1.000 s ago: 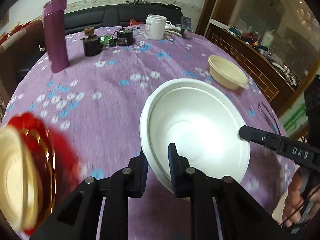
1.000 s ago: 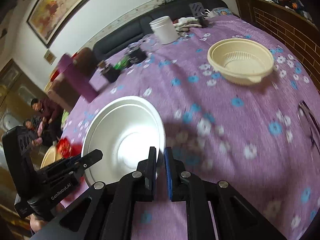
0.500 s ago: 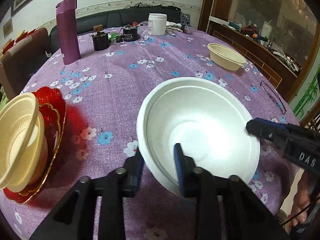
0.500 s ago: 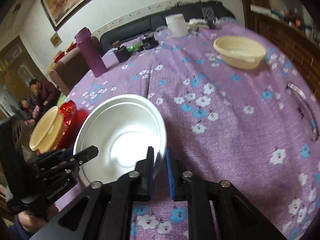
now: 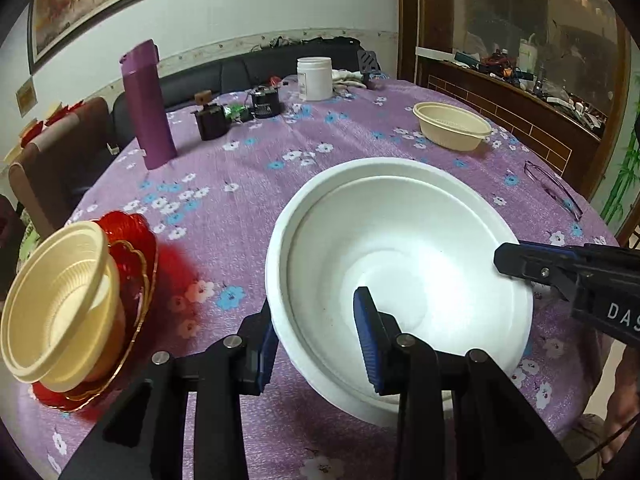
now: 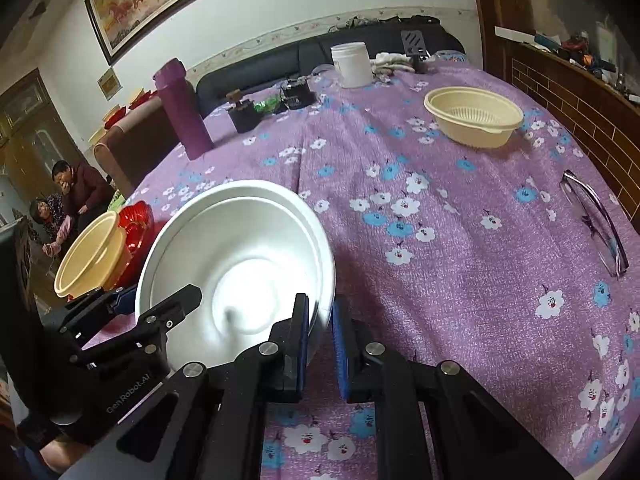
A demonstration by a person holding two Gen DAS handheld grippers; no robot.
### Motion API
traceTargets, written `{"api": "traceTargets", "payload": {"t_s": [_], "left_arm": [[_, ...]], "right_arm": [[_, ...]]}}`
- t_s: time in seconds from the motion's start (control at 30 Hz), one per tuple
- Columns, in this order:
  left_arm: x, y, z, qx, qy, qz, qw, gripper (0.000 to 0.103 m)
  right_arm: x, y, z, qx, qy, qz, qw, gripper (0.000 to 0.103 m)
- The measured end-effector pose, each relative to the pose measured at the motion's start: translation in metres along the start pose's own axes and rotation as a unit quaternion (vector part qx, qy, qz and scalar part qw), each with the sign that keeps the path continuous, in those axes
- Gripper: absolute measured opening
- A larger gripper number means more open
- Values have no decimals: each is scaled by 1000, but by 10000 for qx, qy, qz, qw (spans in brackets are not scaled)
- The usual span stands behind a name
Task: Organize plates and bowls
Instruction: 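Lift the white bowl with the left tool and carry it to the red plates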
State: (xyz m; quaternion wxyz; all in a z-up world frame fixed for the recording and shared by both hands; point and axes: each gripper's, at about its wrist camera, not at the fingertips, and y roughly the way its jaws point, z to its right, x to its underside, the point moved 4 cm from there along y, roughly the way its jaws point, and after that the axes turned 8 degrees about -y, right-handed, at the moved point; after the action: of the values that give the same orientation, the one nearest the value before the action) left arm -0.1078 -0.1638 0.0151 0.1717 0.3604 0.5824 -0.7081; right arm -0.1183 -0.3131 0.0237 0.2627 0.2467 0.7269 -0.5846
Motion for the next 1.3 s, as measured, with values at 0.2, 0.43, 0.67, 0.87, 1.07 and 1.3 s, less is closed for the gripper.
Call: {"api": "traceTargets", "payload": {"t_s": [0.2, 0.43, 0.67, 0.87, 1.07, 1.3], "left_arm": [[-1, -7, -3, -90, 23, 130, 9999, 35], [-1, -14, -6, -105, -12, 232, 9997, 35], [-3, -24, -11, -116, -44, 358, 9993, 35], [-6, -30, -16, -171, -96, 488, 9986, 35], [-12, -39, -24, -219, -180, 621, 9977, 35], [-29, -61, -50, -319, -370, 883, 9949, 35]], "right_arm": [[1, -4, -7, -38, -48, 48, 10000, 13], [1, -7, -14, -78, -63, 73, 9999, 13], [-1, -11, -19, -148, -47, 101, 9998, 13], [-7, -17, -29, -150, -127, 191, 9996, 13], [-16, -20, -38, -203, -209, 250, 9993, 13], [-38, -23, -58, -323, -411, 362, 9980, 13]]}}
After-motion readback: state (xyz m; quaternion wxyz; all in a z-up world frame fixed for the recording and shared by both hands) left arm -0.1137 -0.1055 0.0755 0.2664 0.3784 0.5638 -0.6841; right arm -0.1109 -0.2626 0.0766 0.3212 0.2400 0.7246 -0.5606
